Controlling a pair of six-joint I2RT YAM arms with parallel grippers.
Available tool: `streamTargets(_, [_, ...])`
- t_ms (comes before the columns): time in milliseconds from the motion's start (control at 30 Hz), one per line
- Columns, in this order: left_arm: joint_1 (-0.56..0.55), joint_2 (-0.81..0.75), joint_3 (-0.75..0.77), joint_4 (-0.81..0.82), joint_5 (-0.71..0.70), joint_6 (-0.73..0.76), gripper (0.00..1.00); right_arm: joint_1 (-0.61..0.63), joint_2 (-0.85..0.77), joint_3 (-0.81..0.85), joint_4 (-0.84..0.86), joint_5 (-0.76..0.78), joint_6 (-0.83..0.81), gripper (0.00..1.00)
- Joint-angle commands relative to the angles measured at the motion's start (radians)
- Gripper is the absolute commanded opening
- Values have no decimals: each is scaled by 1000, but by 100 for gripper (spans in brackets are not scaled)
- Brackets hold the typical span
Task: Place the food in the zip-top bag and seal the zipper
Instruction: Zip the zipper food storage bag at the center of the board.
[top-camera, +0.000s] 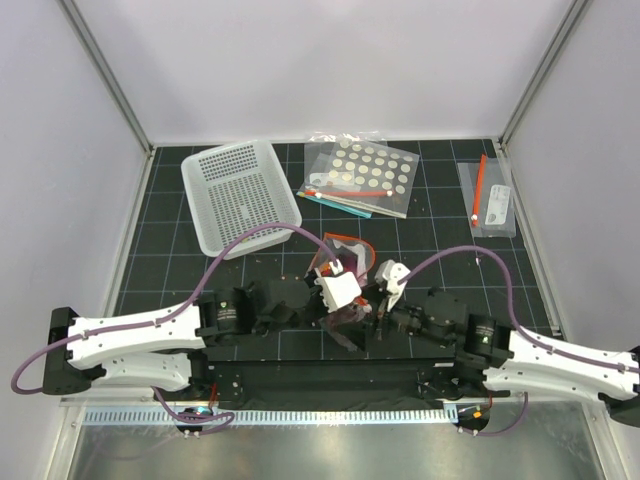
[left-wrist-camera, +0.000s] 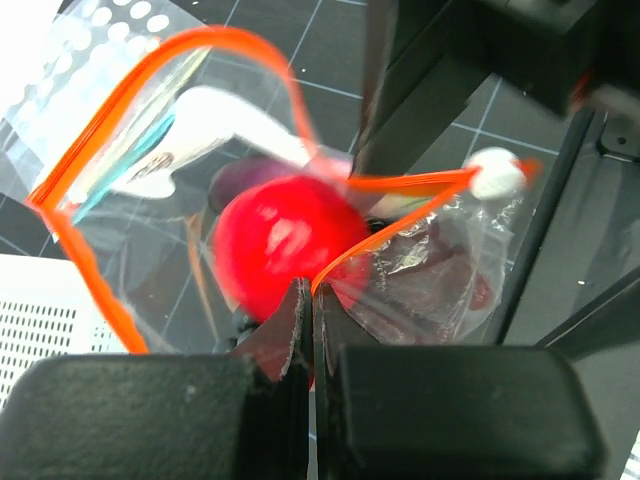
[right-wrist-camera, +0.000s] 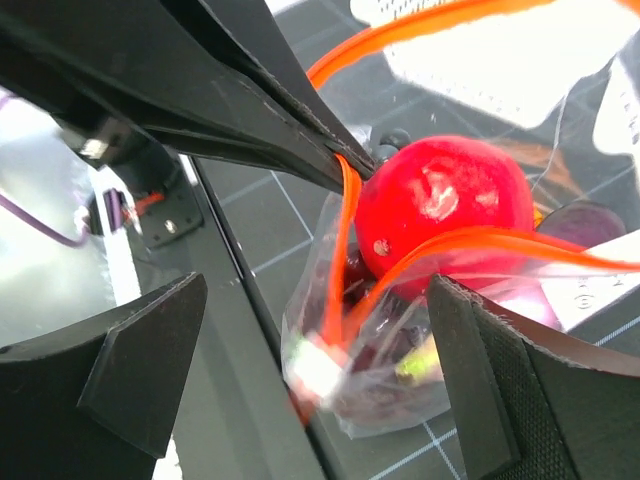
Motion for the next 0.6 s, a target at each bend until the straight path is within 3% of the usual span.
streamTargets(0, [5, -26, 0, 88, 23, 2, 0, 6, 90, 67, 79, -26, -37, 100])
streamTargets(267, [22, 10, -7, 119, -69, -38, 0, 6, 1, 1, 96, 21, 20, 100])
streamTargets(567, [92, 41, 6, 113, -14, -94, 0, 6, -98, -33, 36, 147, 68, 97])
